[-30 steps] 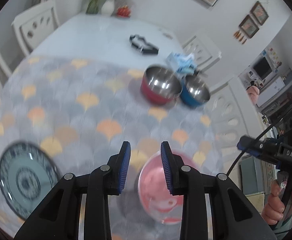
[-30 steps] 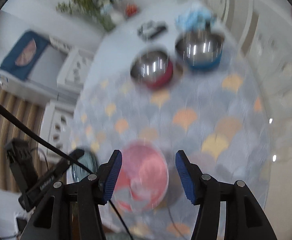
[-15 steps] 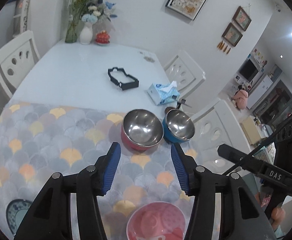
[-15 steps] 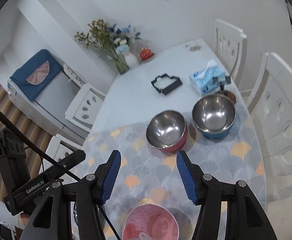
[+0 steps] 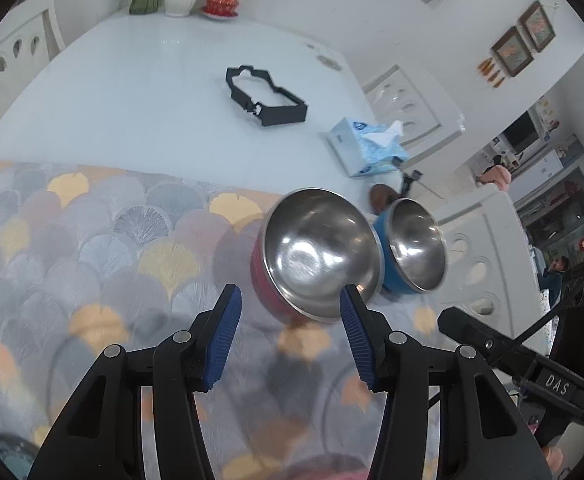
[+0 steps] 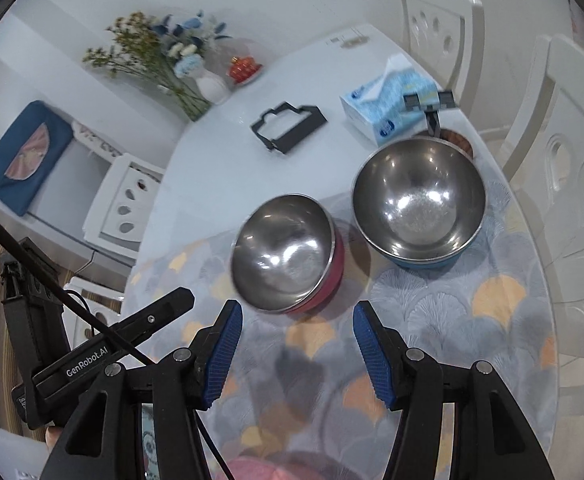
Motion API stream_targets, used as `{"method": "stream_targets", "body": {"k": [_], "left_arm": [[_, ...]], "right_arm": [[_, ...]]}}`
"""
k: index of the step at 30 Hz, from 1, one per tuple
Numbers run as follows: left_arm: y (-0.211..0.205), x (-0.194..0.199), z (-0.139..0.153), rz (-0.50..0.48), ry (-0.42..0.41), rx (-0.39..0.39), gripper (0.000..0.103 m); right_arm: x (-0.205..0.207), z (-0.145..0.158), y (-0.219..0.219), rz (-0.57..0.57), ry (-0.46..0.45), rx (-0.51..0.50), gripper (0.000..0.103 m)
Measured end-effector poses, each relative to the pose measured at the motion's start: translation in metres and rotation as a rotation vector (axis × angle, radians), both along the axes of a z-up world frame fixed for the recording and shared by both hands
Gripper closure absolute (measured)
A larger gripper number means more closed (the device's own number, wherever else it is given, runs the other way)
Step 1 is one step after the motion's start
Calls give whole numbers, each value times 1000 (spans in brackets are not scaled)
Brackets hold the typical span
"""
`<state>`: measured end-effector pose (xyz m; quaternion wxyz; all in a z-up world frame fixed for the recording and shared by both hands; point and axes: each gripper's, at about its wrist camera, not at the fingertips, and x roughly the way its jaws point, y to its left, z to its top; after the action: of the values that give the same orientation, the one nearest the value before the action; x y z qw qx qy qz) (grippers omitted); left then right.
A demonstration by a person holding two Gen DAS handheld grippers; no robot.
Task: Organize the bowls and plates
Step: 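Move the left gripper to the red steel bowl and close on its rim, then lift the red steel bowl and carry it over the pink bowl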
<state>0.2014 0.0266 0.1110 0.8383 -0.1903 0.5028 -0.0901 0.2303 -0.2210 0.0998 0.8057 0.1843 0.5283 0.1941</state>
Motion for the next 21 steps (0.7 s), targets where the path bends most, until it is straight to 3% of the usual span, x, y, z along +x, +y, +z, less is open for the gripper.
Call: {"method": "stream_targets", "body": {"k": [5,12,18,21], "left_arm": [[-2,27,-30,4,52,4,59],[-5,46,-54,0,95,-14,63],[-6,54,-68,-10,115,-19,69],[-8,57,-72,-16,115,-27,77]], "right_arm": [[21,-29,11,9,49,-20,48],[44,-63,22,22,105,-42,61],[57,-76,22,25,121,-44,64],[61,-79,23,30,122,-41,67]]}}
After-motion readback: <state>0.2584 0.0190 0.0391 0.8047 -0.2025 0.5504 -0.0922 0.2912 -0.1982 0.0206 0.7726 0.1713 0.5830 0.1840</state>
